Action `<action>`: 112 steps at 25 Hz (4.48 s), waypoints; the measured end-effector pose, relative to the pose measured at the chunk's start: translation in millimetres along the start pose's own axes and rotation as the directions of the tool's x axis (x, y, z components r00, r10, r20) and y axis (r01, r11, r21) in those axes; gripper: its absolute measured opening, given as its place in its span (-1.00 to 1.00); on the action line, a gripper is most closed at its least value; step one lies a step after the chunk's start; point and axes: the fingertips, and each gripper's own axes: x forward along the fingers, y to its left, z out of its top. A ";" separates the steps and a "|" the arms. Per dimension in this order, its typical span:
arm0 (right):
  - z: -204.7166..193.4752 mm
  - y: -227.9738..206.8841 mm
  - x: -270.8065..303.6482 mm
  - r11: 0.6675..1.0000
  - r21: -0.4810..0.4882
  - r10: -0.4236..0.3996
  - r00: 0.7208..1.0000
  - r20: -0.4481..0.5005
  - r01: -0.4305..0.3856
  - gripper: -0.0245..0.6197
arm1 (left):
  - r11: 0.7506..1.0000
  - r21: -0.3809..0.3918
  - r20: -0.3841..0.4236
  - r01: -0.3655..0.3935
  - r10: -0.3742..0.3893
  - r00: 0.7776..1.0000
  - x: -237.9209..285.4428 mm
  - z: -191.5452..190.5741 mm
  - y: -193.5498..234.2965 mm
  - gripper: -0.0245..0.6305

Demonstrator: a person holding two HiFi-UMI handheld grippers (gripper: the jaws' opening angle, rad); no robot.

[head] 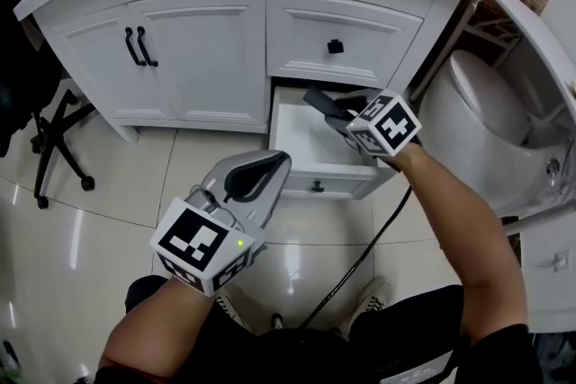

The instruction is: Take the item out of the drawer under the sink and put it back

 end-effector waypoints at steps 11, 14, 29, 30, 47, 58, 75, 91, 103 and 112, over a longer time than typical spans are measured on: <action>-43.1 -4.7 80.4 0.996 -0.039 0.067 0.979 -0.194 -0.076 -0.40 | 1.000 -0.007 -0.004 0.000 0.000 1.000 3.8 -1.3 2.8 -0.91; -51.2 -3.4 93.4 0.992 -0.038 0.106 0.968 -0.229 -0.117 -0.40 | 1.000 -0.011 -0.010 0.000 0.000 1.000 3.4 -2.3 3.6 -0.91; -84.6 8.3 121.3 0.983 -0.030 0.156 0.917 -0.368 -0.179 -0.39 | 0.999 -0.040 0.032 0.006 -0.005 0.999 2.1 6.2 3.1 -0.91; -84.8 7.1 121.3 0.985 -0.036 0.146 0.917 -0.371 -0.171 -0.39 | 0.999 -0.040 0.027 0.006 -0.005 1.000 2.0 5.5 2.9 -0.91; -20.3 -16.4 47.0 0.997 0.050 -0.048 0.994 -0.102 0.054 -0.90 | 1.000 -0.004 -0.004 0.002 -0.002 1.000 -3.2 1.1 -0.7 -0.91; 46.9 50.4 -126.7 0.938 0.346 -0.090 0.931 0.354 -0.041 -0.90 | 1.000 -0.025 0.028 -0.004 0.004 1.000 -12.8 8.4 -1.3 -0.91; 24.4 94.9 -195.2 0.912 0.408 -0.169 0.874 0.454 -0.035 -0.90 | 1.000 0.010 0.029 0.008 -0.009 1.000 -11.0 9.7 -10.6 -0.91; 8.3 106.7 -195.8 0.917 0.399 -0.171 0.875 0.453 -0.027 -0.90 | 1.000 0.022 0.031 0.009 -0.009 0.999 -11.1 11.9 -21.1 -0.91; 8.3 106.9 -209.6 0.911 0.412 -0.196 0.860 0.471 -0.018 -0.90 | 0.999 0.041 0.039 -0.010 0.008 0.999 -15.6 15.5 -21.8 -0.91; 8.7 132.0 -234.2 0.908 0.416 -0.189 0.847 0.496 -0.041 -0.90 | 0.999 0.050 0.055 -0.005 0.003 0.999 -39.1 23.9 -46.6 -0.91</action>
